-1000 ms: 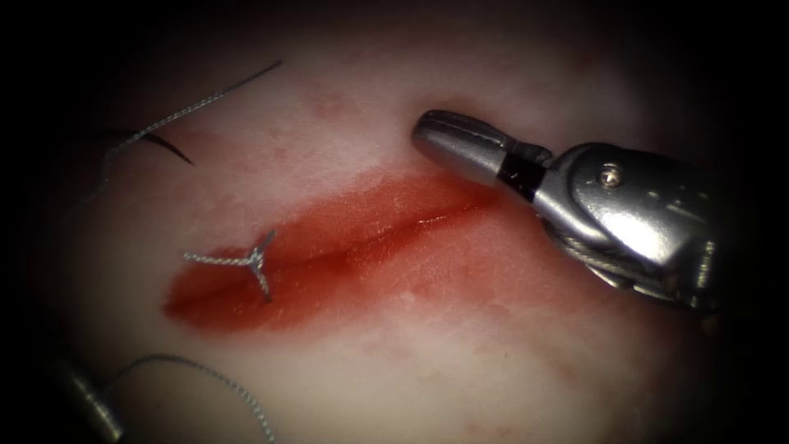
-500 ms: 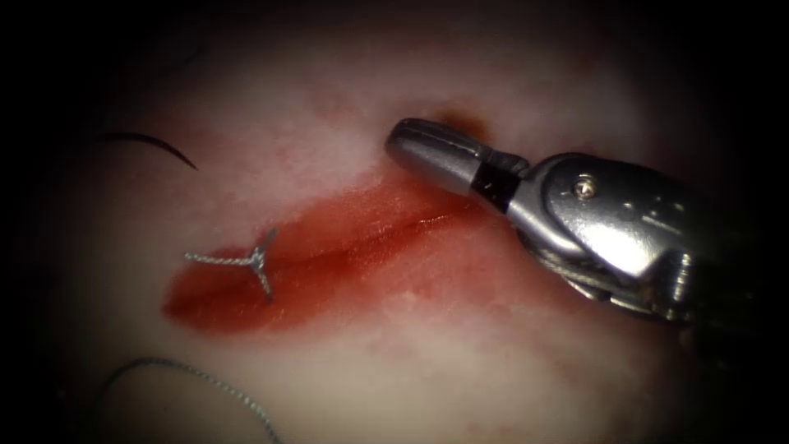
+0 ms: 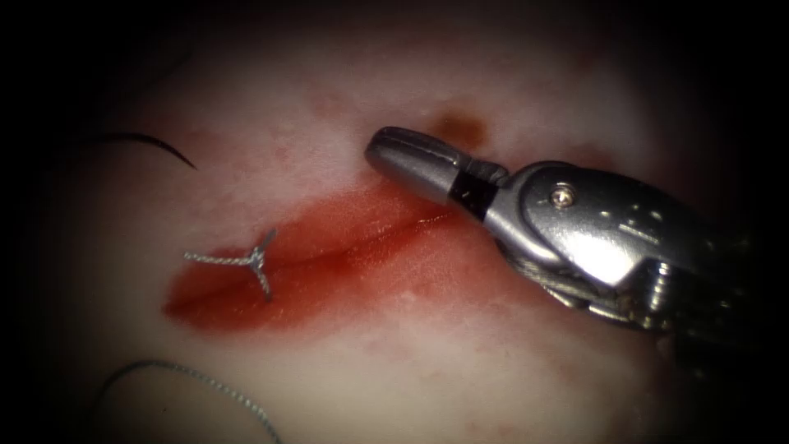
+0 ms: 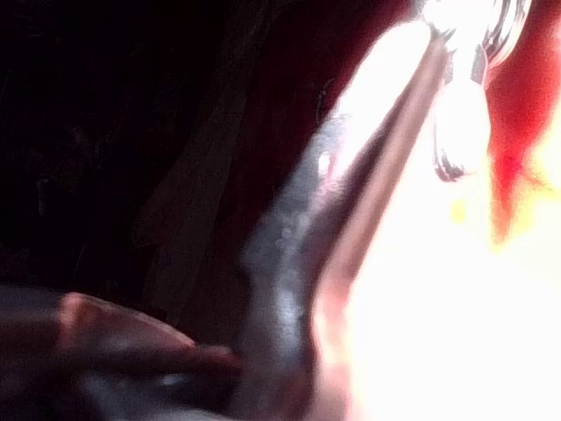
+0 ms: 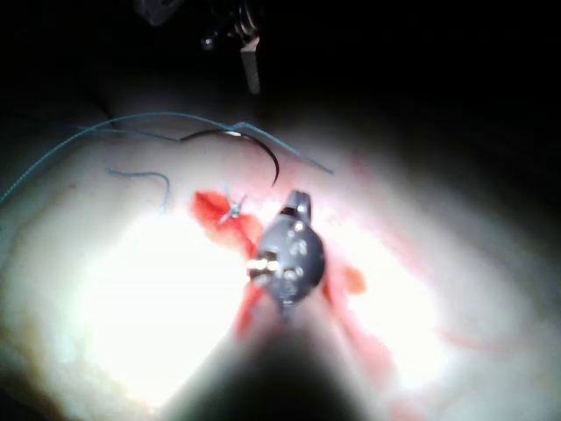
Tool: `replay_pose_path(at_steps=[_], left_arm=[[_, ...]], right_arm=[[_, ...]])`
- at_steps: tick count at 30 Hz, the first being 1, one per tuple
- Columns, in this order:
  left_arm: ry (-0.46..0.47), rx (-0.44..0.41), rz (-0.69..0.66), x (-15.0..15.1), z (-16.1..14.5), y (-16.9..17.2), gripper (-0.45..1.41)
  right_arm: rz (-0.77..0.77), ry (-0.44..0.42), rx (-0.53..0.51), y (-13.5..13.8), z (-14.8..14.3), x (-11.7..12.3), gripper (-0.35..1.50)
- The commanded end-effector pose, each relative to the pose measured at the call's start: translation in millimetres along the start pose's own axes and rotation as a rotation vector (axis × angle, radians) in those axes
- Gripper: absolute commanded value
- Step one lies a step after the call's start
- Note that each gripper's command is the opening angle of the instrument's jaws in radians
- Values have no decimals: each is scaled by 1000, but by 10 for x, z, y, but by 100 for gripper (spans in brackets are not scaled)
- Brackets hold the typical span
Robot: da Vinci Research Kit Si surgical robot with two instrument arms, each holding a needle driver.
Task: Wound Closure
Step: Pick up the needle near the tip with the left tool and move it into view.
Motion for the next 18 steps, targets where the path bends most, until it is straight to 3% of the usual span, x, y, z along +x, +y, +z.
replay_pose_path(at_steps=[1, 2, 5, 8, 12, 18], left_arm=[[-41, -23, 60, -16, -7, -1, 98], [-89, -105, 212, -23, -7, 3, 94], [-83, -223, 378, -25, -1, 14, 94], [-56, -283, 511, -22, 7, 27, 91], [-3, -309, 815, -19, 26, 53, 92], [60, -325, 939, -9, 47, 86, 91]], right_arm=[[0, 6, 2, -3, 12, 8, -33], [0, 6, 4, -3, 12, 8, -32], [0, 6, 6, -4, 13, 8, -30], [0, 6, 13, -5, 14, 7, -30], [0, 5, 14, -8, 16, 7, -30], [0, 5, 22, -11, 17, 7, -28]])
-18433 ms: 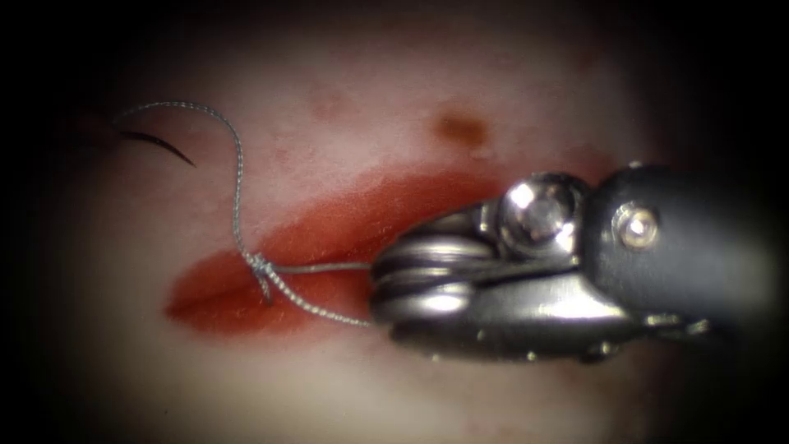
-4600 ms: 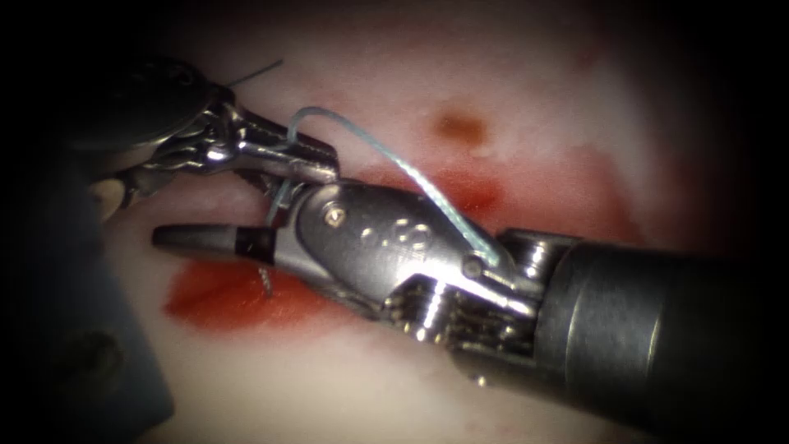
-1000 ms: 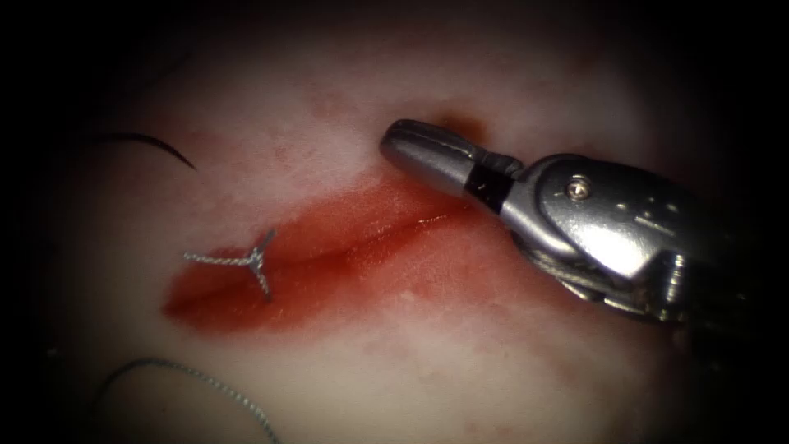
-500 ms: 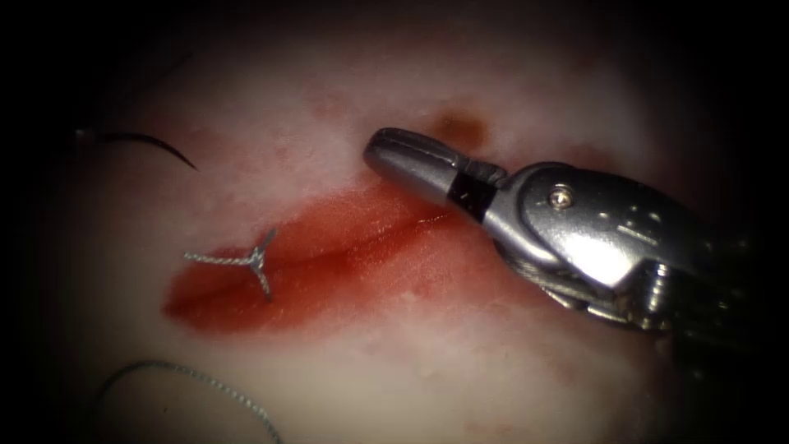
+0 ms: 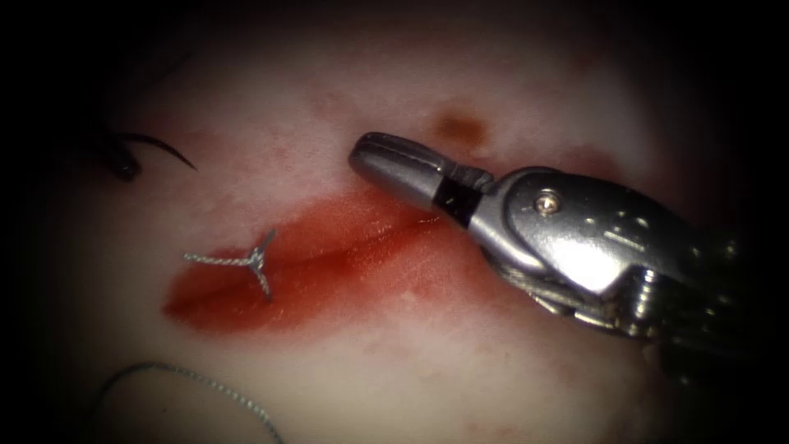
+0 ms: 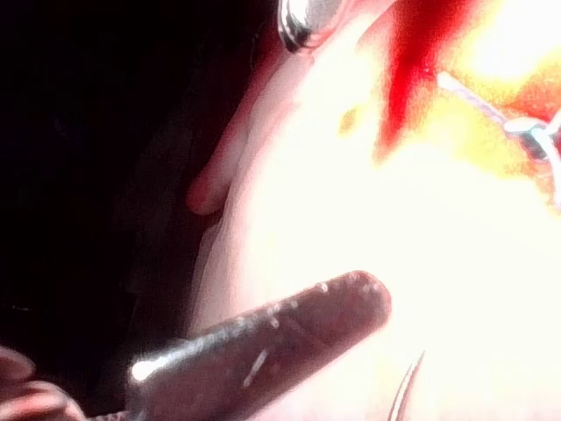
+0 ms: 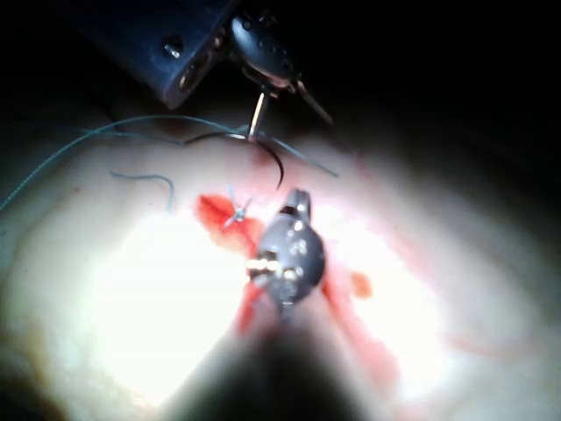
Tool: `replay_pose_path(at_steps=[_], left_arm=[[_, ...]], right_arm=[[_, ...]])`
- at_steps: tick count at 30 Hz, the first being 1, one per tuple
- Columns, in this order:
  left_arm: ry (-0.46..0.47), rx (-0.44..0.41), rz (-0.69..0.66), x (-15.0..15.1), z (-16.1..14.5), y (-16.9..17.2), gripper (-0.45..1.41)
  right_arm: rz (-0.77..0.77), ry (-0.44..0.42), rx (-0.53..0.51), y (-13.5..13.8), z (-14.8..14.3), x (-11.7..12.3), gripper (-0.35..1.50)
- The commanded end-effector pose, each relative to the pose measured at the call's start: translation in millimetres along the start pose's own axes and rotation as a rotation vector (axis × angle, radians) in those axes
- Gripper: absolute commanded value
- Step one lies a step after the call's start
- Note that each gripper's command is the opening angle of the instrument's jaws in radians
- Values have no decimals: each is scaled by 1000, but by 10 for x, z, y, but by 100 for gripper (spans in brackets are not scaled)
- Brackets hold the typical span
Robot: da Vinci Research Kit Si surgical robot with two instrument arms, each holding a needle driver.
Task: Wound Closure
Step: Pick up the needle near the tip with the left tool and move it into view.
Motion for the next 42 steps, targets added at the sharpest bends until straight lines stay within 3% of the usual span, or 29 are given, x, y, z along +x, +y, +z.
replay_pose_path(at_steps=[1, 6, 15, 24, 33, 34, 42], left_arm=[[3, -7, 36, -4, 0, 11, 89], [26, 15, 161, 7, 12, 16, 72], [73, 48, 310, 15, 26, 20, 66], [75, 104, 336, 21, 40, 16, 55], [78, 146, 356, 26, 47, 14, 57], [80, 148, 336, 26, 46, 14, 40], [107, 153, 254, 21, 39, 12, -40]], right_arm=[[-1, 6, 5, -3, 12, 8, -28], [-1, 5, 11, -4, 13, 8, -28], [-1, 5, 15, -7, 15, 7, -28], [-1, 4, 23, -10, 17, 7, -25], [-2, 5, 25, -12, 18, 6, -27], [-2, 5, 25, -12, 18, 6, -28], [-3, 5, 27, -14, 20, 4, -30]])
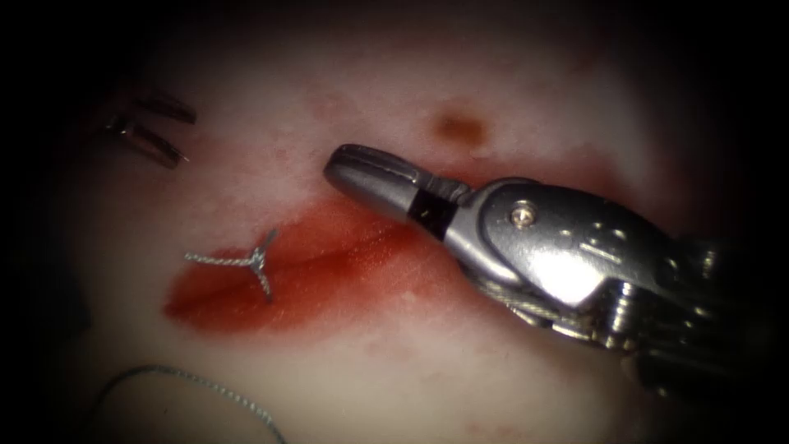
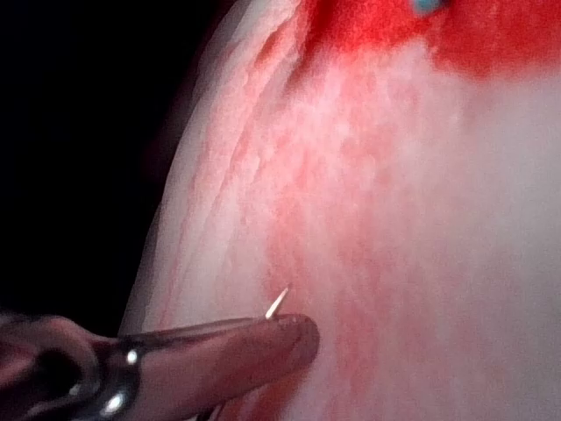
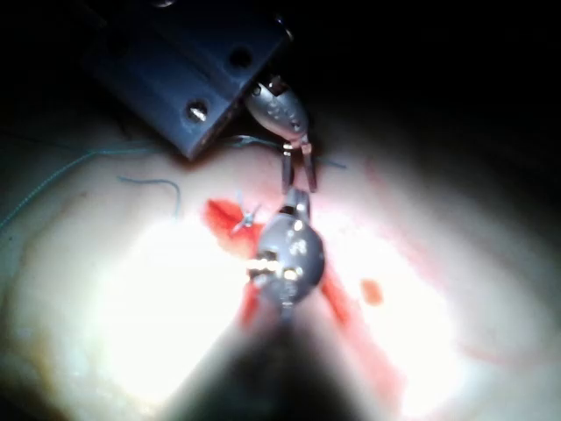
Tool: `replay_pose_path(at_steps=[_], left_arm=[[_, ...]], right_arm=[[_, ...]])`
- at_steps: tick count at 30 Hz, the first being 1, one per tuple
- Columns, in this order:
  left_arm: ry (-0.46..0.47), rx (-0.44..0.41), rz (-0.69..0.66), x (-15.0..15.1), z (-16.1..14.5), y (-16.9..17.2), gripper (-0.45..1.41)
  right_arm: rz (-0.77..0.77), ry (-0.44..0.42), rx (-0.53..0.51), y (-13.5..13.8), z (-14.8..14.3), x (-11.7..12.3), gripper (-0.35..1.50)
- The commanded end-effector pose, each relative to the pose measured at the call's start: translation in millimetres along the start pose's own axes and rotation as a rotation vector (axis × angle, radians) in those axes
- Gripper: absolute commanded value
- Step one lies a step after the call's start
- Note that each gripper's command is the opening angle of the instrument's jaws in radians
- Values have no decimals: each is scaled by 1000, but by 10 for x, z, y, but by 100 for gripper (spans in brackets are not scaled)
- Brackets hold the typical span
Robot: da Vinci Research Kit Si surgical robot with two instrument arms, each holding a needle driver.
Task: Wound Closure
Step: Pick up the needle near the tip with the left tool and move it into view.
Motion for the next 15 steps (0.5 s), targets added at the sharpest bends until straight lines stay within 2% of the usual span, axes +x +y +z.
replay_pose_path(at_steps=[1, 8, 15], left_arm=[[0, -5, 1, -5, -6, 10, -45], [8, -18, -10, -11, -14, 11, -45], [-1, -31, -126, -22, -20, 16, -45]], right_arm=[[-1, 7, 1, -2, 12, 8, -30], [-2, 7, 1, -3, 13, 7, -33], [-1, 6, 6, -1, 10, 8, -28]])
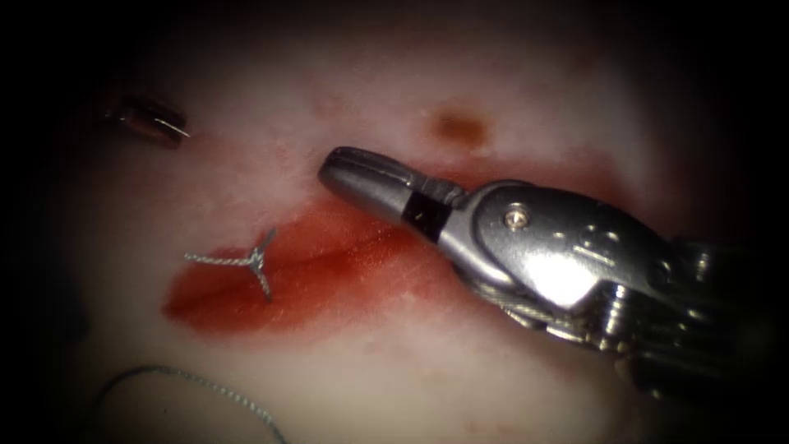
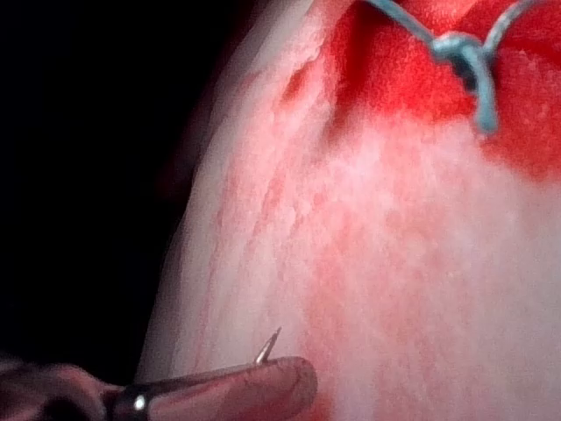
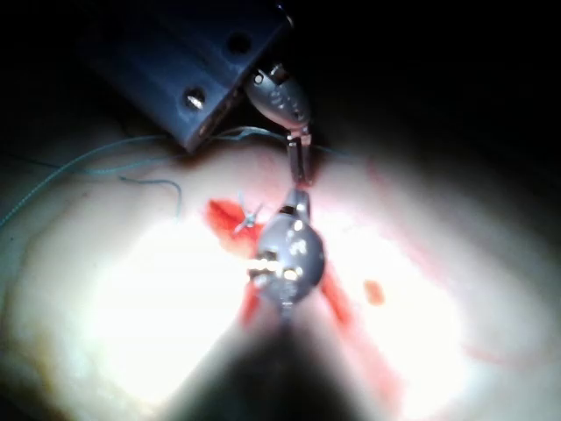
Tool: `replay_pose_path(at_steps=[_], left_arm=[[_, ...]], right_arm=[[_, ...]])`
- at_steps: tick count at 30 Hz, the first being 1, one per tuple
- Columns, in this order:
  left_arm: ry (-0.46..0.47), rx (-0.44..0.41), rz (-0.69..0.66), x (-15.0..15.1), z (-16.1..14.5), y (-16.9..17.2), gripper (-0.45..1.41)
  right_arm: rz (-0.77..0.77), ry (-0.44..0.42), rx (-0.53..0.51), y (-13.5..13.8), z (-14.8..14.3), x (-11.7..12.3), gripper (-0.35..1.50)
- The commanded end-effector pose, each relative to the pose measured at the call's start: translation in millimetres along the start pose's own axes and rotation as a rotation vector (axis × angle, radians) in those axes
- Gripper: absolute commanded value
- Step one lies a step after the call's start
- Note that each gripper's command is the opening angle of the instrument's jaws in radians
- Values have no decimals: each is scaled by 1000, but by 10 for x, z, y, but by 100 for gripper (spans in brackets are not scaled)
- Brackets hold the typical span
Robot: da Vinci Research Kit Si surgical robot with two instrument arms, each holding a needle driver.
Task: Wound Closure
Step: Pick up the needle near the tip with the left tool and move it into view.
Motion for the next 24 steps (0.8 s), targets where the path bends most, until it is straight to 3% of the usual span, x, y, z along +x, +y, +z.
replay_pose_path(at_steps=[1, 4, 6, 8, 12, 14, 24], left_arm=[[-17, -14, -3, -9, -5, 13, -45], [-37, -28, -13, -25, -5, 14, -45], [-38, -47, 28, -46, -3, 8, -45], [-38, -49, 41, -53, -2, 5, -45], [-50, -59, 113, -90, 5, -7, -45], [-57, -57, 146, -105, 10, -15, -45], [-130, 9, 217, -166, 45, -44, -45]], right_arm=[[1, 5, 3, 2, 7, 9, -28], [6, 4, -6, 10, -1, 15, -30], [5, 13, -56, 22, -13, 24, -18], [3, 20, -63, 26, -18, 27, -18], [11, 27, -64, 41, -36, 38, -30], [14, 24, -53, 46, -43, 41, -20], [12, 27, -61, 41, -40, 38, -30]])
